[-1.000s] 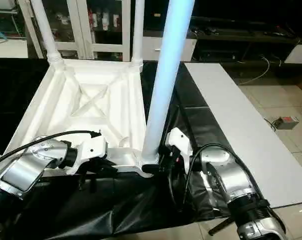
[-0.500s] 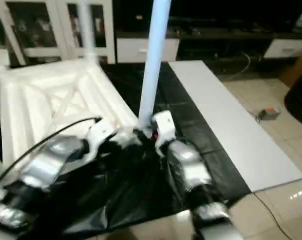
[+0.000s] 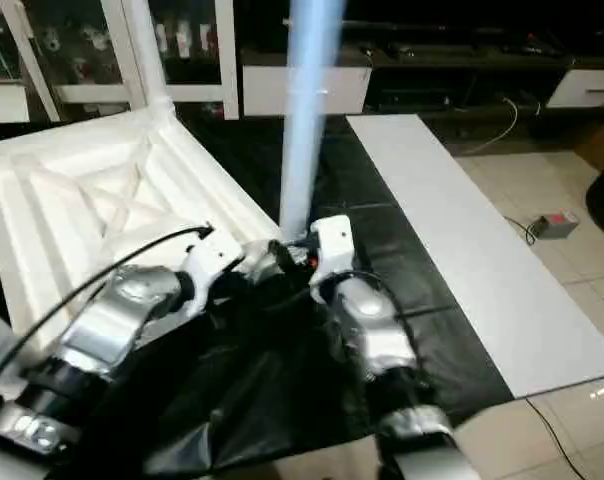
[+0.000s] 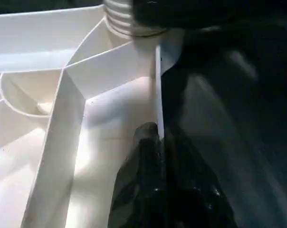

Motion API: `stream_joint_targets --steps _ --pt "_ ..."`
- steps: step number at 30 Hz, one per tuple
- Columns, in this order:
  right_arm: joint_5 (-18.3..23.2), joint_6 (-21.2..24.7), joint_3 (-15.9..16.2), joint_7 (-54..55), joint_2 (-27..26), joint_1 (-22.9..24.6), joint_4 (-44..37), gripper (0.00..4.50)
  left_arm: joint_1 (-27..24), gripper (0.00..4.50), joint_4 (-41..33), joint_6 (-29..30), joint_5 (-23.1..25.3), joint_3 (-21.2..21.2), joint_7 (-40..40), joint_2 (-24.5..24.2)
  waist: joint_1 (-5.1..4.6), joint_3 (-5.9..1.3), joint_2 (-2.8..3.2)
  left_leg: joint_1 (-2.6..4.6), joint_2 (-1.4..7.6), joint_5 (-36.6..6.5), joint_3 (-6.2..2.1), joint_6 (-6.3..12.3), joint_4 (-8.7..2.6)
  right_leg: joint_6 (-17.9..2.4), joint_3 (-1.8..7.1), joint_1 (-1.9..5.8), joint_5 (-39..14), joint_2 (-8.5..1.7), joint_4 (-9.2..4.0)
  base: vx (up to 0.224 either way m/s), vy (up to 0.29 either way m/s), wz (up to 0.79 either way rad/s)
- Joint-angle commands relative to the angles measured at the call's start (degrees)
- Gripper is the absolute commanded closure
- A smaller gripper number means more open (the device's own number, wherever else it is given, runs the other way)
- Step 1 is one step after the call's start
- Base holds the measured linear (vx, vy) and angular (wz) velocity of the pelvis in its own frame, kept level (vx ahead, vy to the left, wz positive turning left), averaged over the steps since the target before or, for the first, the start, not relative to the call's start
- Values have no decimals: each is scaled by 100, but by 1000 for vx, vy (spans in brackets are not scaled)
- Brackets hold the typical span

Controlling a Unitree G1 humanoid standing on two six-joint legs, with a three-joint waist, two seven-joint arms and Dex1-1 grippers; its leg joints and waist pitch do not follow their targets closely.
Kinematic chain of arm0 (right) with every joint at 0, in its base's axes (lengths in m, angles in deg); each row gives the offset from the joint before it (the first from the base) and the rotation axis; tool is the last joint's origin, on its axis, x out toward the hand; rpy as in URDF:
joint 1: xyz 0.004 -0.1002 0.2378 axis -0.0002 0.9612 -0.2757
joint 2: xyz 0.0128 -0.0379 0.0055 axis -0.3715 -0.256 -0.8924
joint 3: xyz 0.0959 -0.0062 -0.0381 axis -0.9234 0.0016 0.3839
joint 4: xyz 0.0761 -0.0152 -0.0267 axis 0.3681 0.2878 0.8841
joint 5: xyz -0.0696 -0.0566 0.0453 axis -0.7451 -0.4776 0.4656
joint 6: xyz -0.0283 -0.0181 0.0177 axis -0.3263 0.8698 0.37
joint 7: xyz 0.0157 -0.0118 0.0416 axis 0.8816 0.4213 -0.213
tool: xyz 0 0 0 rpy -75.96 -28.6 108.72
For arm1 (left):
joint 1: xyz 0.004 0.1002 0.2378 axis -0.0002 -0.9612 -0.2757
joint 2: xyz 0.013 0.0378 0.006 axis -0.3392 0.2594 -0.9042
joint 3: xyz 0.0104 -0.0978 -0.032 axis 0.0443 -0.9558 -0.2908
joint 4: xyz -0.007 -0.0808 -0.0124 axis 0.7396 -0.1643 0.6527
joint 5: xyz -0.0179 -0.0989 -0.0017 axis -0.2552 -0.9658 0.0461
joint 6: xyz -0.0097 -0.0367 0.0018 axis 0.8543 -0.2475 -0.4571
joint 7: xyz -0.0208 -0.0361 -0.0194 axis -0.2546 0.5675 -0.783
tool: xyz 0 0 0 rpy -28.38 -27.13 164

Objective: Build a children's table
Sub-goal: Rotate leg to tighten

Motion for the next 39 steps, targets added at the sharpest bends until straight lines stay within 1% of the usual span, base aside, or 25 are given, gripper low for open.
stream_joint_targets --steps 1,2,3,4,5,6,7,8,9,10,11,13,15,17,20,21,23,26,29,31,32,33,34,38,39 --pt "141 249 168 -606 218 63 -474 65 -189 450 -52 -209 -159 278 530 -136 38 -319 -8 124 530 -1054 -217 396 -438 -1346 275 231 -970 -406 -405 0 0 0" --pt "223 450 261 -1019 507 178 -725 61 -255 450 -139 -344 -230 347 855 -320 30 -316 10 129 535 -1120 -227 346 -443 -1358 277 219 -1056 -414 -405 0 0 0" --pt "260 575 311 -1291 678 248 -874 61 -297 450 -196 -425 -275 385 1054 -430 50 -303 5 139 536 -1308 -232 277 -458 -1285 273 220 -1310 -402 -442 0 0 0" --pt "380 846 516 -2042 1161 452 -1320 46 -392 450 -324 -832 -354 496 1562 -728 66 -284 18 160 543 -1520 -247 203 -479 -1228 275 202 -1563 -399 -468 0 0 0" --pt "394 889 565 -2210 1271 499 -1421 46 -416 450 -356 -936 -376 520 1687 -796 87 -290 11 167 558 -1593 -254 172 -482 -1176 274 213 -1657 -402 -474 0 0 0" --pt "433 961 657 -2538 1493 596 -1627 46 -463 450 -431 -1075 -416 575 1946 -948 116 -273 11 175 569 -1683 -244 103 -499 -1099 291 184 -1801 -414 -479 0 0 0" --pt "485 1073 736 -2849 1717 686 -1842 46 -490 450 -499 -1130 -456 636 2184 -1107 141 -286 18 194 561 -1732 -251 36 -506 -1092 280 181 -1805 -400 -478 0 0 0" --pt "498 1102 753 -2923 1773 708 -1897 46 -495 450 -517 -1127 -467 652 2244 -1149 150 -285 18 194 567 -1738 -246 20 -510 -1093 286 176 -1750 -399 -471 0 0 0" --pt "533 1160 820 -3194 1979 769 -2054 46 -491 450 -569 -1121 -505 710 2477 -1307 166 -286 19 212 567 -1797 -248 -15 -517 -1113 283 163 -1704 -394 -465 0 0 0" --pt "561 1201 855 -3305 2083 799 -2145 46 -486 450 -594 -1129 -532 734 2579 -1382 172 -276 17 198 570 -1781 -250 -50 -528 -1137 287 159 -1660 -405 -454 0 0 0" --pt "578 1231 897 -3416 2175 812 -2200 46 -479 450 -621 -1139 -563 756 2708 -1465 176 -277 16 210 562 -1846 -244 -87 -519 -1163 292 144 -1710 -420 -461 0 0 0" --pt "469 1249 1041 -3601 2344 805 -2286 46 -432 450 -577 -1268 -582 769 2903 -1605 186 -273 16 210 564 -1903 -250 -139 -520 -1158 296 143 -1836 -433 -472 0 0 0" --pt "431 1232 1078 -3618 2361 797 -2283 46 -416 450 -544 -1311 -564 764 2889 -1610 192 -278 14 213 561 -1912 -246 -177 -514 -1160 301 133 -1841 -438 -472 0 0 0" --pt "323 1162 1149 -3580 2294 749 -2215 46 -378 450 -473 -1370 -539 759 2893 -1600 203 -288 3 206 562 -1874 -249 -198 -515 -1165 299 141 -1786 -440 -460 0 0 0" --pt "174 1128 1226 -3445 2178 678 -2126 46 -350 450 -429 -1410 -542 770 2912 -1595 225 -305 -11 197 552 -1706 -241 -194 -505 -1194 295 154 -1585 -437 -436 0 0 0" --pt "61 1035 1298 -3400 2139 644 -2054 46 -344 450 -430 -1406 -548 782 2896 -1584 235 -309 0 202 554 -1661 -237 -187 -501 -1218 295 154 -1488 -434 -423 0 0 0" --pt "-1 927 1351 -3348 2085 598 -1972 46 -338 450 -422 -1419 -552 794 2903 -1578 254 -315 0 208 552 -1575 -228 -180 -494 -1261 291 155 -1347 -429 -406 0 0 0" --pt "46 827 1271 -3209 1918 499 -1818 46 -341 450 -405 -1436 -557 799 2904 -1573 261 -317 -4 199 547 -1539 -226 -170 -491 -1294 289 175 -1279 -434 -398 0 0 0" --pt "84 771 1175 -3150 1787 414 -1704 46 -336 450 -368 -1457 -554 800 2891 -1563 250 -308 -5 202 550 -1667 -237 -208 -502 -1260 287 168 -1466 -432 -411 0 0 0" --pt "122 805 1148 -3170 1763 406 -1699 46 -331 450 -358 -1464 -559 804 2888 -1566 259 -316 -3 209 553 -1652 -234 -221 -498 -1233 290 170 -1440 -431 -404 0 0 0" --pt "132 815 1139 -3177 1756 404 -1699 70 -328 450 -354 -1466 -561 805 2887 -1568 262 -318 -1 211 554 -1624 -234 -222 -500 -1235 288 172 -1394 -426 -399 0 0 0" --pt "153 809 1126 -3199 1757 410 -1698 70 -326 450 -351 -1461 -564 806 2885 -1569 259 -326 1 205 552 -1539 -232 -207 -498 -1252 285 182 -1245 -421 -381 0 0 0" --pt "165 793 1116 -3216 1765 420 -1699 80 -325 450 -347 -1457 -564 809 2887 -1572 256 -327 -1 202 545 -1485 -224 -178 -491 -1283 284 184 -1125 -414 -372 0 0 0" --pt "196 718 1117 -3279 1784 452 -1666 118 -321 450 -326 -1437 -570 824 2917 -1585 259 -320 11 201 548 -1571 -230 -179 -493 -1282 286 188 -1271 -425 -387 0 0 0" --pt "192 710 1120 -3295 1784 459 -1662 118 -318 450 -318 -1441 -571 824 2921 -1584 258 -323 7 203 546 -1596 -228 -194 -491 -1273 286 187 -1302 -426 -391 0 0 0"
